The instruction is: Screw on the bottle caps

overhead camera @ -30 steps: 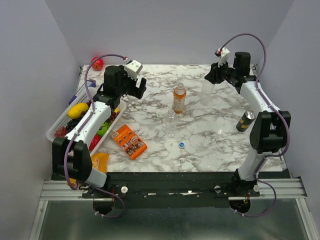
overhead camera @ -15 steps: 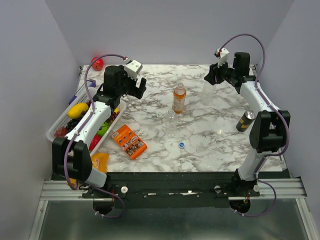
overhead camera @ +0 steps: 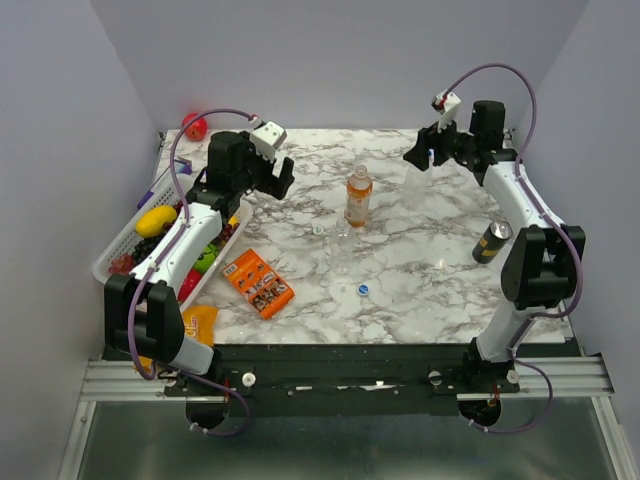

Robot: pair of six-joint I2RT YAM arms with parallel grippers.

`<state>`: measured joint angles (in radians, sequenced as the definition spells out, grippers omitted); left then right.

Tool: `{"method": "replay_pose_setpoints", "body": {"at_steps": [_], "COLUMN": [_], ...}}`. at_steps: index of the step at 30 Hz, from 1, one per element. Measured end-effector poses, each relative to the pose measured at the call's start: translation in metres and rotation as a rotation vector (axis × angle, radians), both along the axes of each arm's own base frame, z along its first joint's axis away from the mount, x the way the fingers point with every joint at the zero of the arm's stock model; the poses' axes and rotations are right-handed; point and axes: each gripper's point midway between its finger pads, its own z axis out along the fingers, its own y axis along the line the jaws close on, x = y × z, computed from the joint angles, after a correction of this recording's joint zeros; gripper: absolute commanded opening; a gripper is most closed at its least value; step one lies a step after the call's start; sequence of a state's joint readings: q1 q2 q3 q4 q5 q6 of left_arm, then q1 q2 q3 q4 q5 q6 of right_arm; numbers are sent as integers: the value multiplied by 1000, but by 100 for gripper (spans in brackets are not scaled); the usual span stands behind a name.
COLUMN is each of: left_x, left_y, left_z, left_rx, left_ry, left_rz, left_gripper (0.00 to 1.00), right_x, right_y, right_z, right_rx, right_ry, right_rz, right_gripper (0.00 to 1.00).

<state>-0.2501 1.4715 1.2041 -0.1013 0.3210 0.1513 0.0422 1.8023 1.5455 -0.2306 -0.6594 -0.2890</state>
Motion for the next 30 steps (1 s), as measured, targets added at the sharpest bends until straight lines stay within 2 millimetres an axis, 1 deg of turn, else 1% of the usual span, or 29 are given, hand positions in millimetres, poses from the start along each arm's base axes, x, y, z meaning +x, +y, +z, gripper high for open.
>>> {"method": "replay_pose_setpoints", "body": {"at_steps": [2,5,7,8,9,11,13,15,16,17,21,24,27,30], "left_x": [-2,-3,-4,-6,-9,-16,-24,-35,-41,-46,-63,-73,-84,-98], "left_y": [-1,-3,-3,-4,-5,-6,-12,-18,-20,-20,-8,1,5,7], "left_z": [-1,-2,-5,-8,-13,-24,-33,-37,-38,-39,-30,-22,-27,-33], "left_rx": [2,2,0,3,6,21,42,52,54,55,54,51,58,55], "left_ry": [4,4,6,6,12,24,33,32,34,34,26,35,78,111], "left_rz": [-12,-23,-29,-32,-36,-39,-56,-80,-89,-91,-53,-16,-7,-20], "left_gripper": [99,99,99,99,99,99,99,99,99,99,99,99,99,99], "right_x": [-8,-27,-48,-63,-78,-105,-130,-151,-159,-166,-182,-200,-216,-220], "right_y": [4,13,21,29,39,62,83,104,111,114,131,150,167,176], "right_z": [17,54,77,86,92,97,91,78,71,63,39,26,20,12], "right_rx": [20,40,40,35,30,14,4,7,10,10,-8,-8,-5,-1], "right_ry": [-22,-97,-157,-192,-217,-255,-262,-237,-216,-191,-127,-78,-54,-29], "right_rz": [22,70,118,164,209,311,408,497,532,559,641,716,775,797], "right_gripper": [78,78,78,78,78,78,78,77,77,77,77,77,77,77]}}
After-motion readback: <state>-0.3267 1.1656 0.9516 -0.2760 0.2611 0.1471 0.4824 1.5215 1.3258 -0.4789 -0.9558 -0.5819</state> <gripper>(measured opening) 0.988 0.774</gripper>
